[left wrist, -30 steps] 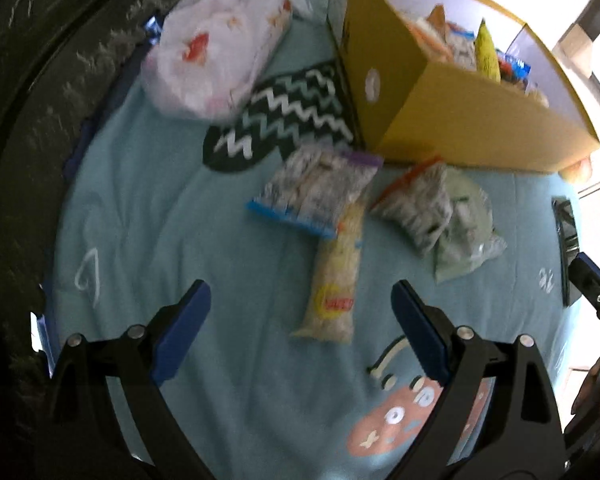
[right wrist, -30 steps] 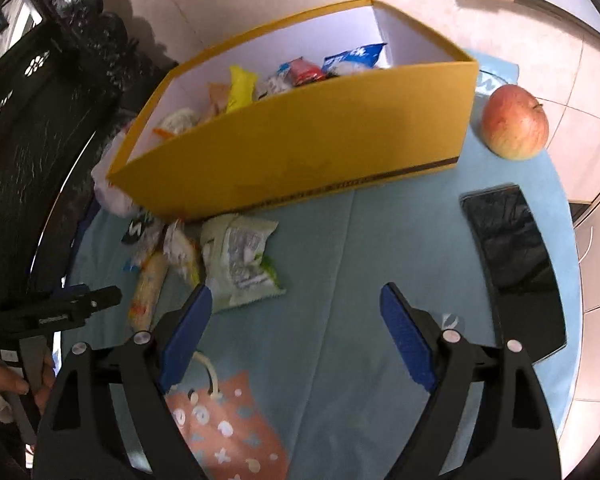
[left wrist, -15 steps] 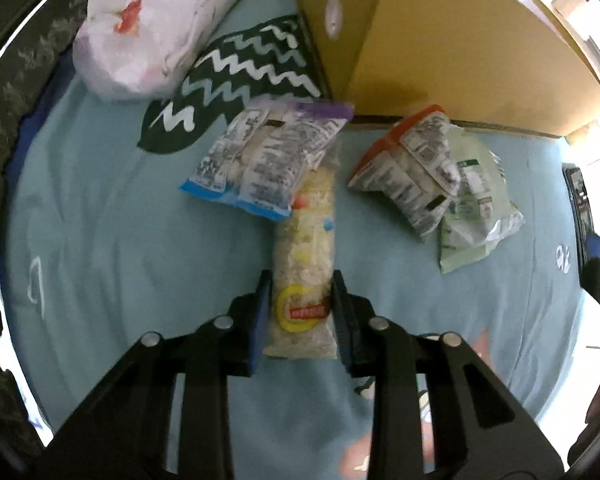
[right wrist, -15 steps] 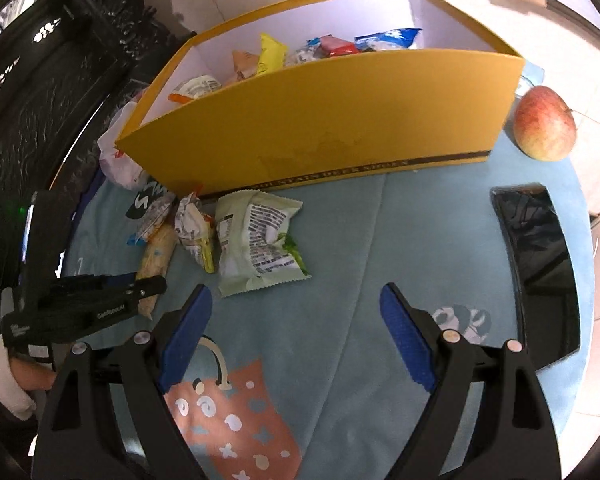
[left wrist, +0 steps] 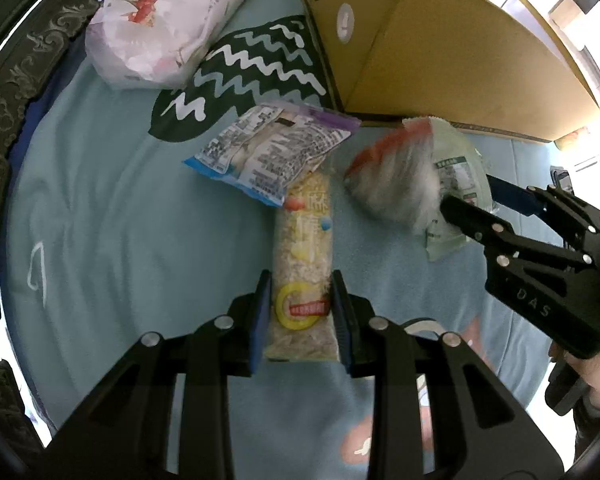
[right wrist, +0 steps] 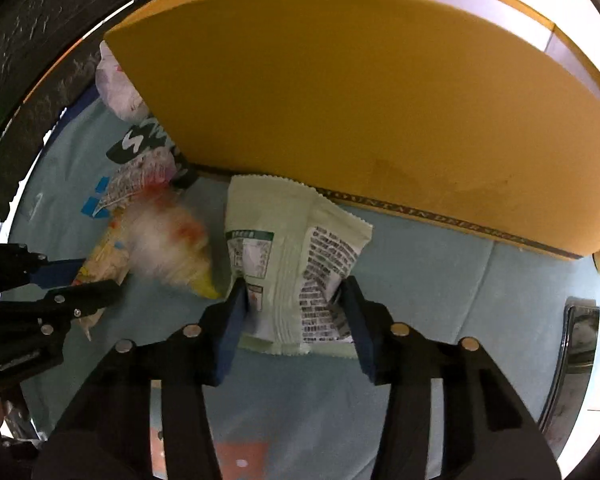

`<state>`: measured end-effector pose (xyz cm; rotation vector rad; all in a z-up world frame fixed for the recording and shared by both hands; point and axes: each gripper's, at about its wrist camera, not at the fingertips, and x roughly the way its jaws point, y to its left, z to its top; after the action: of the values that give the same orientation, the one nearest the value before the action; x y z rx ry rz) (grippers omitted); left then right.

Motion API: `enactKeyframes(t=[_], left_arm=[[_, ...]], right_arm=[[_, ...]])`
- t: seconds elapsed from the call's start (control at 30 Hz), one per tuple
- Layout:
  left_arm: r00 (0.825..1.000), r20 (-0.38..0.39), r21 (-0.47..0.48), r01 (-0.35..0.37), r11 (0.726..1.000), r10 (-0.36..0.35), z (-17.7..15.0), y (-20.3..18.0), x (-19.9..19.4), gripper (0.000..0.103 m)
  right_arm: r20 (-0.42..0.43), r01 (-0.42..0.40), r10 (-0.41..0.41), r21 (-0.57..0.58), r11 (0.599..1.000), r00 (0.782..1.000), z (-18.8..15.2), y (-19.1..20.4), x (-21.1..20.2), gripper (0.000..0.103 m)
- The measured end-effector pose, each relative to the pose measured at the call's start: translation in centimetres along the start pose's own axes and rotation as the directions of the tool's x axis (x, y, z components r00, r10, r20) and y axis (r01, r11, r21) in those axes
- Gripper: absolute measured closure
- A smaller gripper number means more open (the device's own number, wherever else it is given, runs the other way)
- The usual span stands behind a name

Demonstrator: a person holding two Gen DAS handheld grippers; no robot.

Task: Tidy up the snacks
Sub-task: 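Grasp cream rice stick pack with left tool while right tool grasps pale green bag, then carry rice stick pack and green bag over the yellow box and open both tools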

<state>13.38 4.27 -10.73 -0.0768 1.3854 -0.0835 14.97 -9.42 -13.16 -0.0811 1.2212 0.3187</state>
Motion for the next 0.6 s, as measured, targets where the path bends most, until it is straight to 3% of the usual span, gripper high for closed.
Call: enactKeyframes(t=[0.07, 0.2, 0.6], left_arm=[[1.0, 0.011, 0.006, 0.008, 1.0, -0.008, 0.0, 0.1, -0.4, 0.074], [0.999, 0.046, 0.028, 0.026, 0.999, -0.028, -0.8, 0.3, -2.4, 0.074], [0.995, 0.086, 0.078, 0.044, 0.996, -0.051, -2.7, -1.0, -6.6, 0.075]], right_arm=[[0.015, -0.037, 0.036, 0.064, 0.997, 0.999, -0.1, -1.0, -1.4, 0.064], [0.059, -0.096, 0.088, 0.149, 0.984, 0.994, -1.8, -3.0, -4.7, 0.064], [0.104, -0.137, 0.114, 0.256, 0.957, 0.988, -7.6, -5.2, -9.7, 0.064]])
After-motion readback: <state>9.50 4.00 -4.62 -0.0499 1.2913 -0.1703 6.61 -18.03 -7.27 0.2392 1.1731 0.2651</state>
